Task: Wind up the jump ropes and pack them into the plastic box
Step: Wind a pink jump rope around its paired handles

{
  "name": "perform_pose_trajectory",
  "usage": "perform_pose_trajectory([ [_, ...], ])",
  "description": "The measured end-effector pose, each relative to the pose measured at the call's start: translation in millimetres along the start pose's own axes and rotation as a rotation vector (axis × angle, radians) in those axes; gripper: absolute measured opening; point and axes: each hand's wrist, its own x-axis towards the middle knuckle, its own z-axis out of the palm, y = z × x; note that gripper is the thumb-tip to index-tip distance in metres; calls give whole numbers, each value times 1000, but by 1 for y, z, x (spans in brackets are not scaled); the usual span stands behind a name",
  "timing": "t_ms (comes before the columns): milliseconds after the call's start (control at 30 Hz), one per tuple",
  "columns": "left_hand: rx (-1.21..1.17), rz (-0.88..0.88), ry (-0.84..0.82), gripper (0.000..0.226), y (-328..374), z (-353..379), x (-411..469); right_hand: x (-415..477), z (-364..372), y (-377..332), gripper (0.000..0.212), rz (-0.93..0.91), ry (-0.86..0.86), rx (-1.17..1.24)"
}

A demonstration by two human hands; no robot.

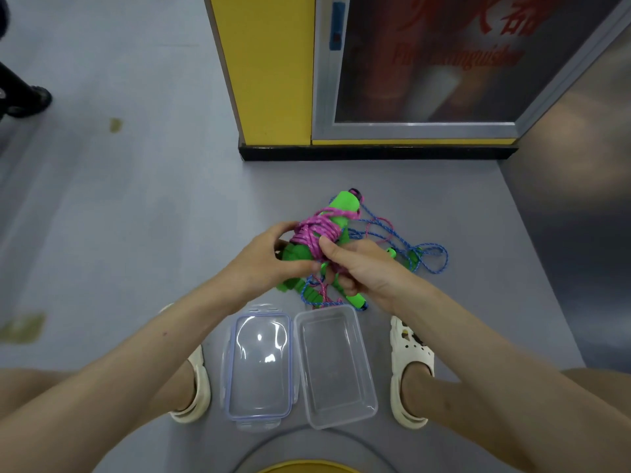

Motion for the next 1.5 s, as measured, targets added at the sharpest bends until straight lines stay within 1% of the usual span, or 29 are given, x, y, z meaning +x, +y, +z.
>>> perform_pose_trajectory([
  [67, 210, 116, 70, 81, -2, 3, -2, 2, 1, 1, 32, 25, 6, 74],
  [133, 277, 164, 109, 85, -5, 5, -3, 3, 3, 2, 27, 44, -2, 142],
  [267, 505, 134, 189, 91, -11, 5, -2, 3, 7, 2, 24, 23, 11, 110],
  [367, 669, 124, 233, 92, -10, 5, -3, 1, 11, 3, 22, -1, 44, 128],
  [500, 695, 131, 235, 100, -11, 8, -4, -1, 13, 3, 11, -51, 79, 142],
  [533, 662, 107, 227, 101, -12, 7, -2, -2, 13, 3, 4, -77, 71, 169],
  [567, 597, 71, 213, 102, -11, 6, -1, -3, 13, 3, 4, -112, 73, 189],
  [633, 434, -1, 179, 107, -9, 1, 0, -5, 11, 0, 10, -188, 94, 189],
  [700, 325, -23, 120, 107, -12, -1, 0, -7, 8, -7, 11, -256, 104, 156],
  [733, 248, -26, 84, 99, -13, 2, -2, -8, 7, -11, 11, -279, 99, 139],
  [800, 93, -16, 33, 76, -16, 13, -9, -11, 9, -15, 12, -308, 88, 103],
  [867, 76, 26, 34, 63, -16, 21, -13, -13, 13, -18, 11, -348, 101, 69],
  [933, 20, 9, 76, 56, -13, 21, -11, -15, 10, -22, 9, -395, 164, 72],
  [1000, -149, -85, 107, 50, -8, 16, -7, -13, -2, -28, 10, -417, 303, 119],
  [1067, -342, -141, 78, 42, -5, 10, -5, -10, -18, -31, 13, -350, 465, 212],
  [1100, -419, -147, 39, 36, -3, 7, -6, -7, -25, -28, 14, -282, 515, 230],
  [1133, -486, -147, -11, 33, -2, 6, -7, -3, -27, -24, 17, -206, 526, 213],
  [1200, -598, -151, -115, 31, -2, 5, -9, 2, -26, -14, 30, -70, 436, 95],
  [1267, -685, -162, -191, 32, -2, 7, -10, 2, -17, -7, 42, -16, 255, -46],
  [1300, -712, -166, -215, 31, -3, 9, -11, 3, -13, -2, 42, -2, 153, -90],
  [1367, -757, -164, -240, 31, -3, 10, -11, 4, -7, 3, 31, 12, -16, -158],
  [1400, -777, -159, -250, 33, -3, 10, -10, 4, -4, 5, 21, 11, -51, -211],
  [1433, -786, -157, -261, 35, -3, 8, -10, 4, -3, 5, 12, 8, -61, -245],
  [1467, -777, -155, -269, 37, -3, 7, -10, 2, -3, 4, 10, 2, -54, -258],
  [1500, -743, -150, -273, 36, -3, 6, -10, -1, -3, 2, 17, -2, -35, -252],
])
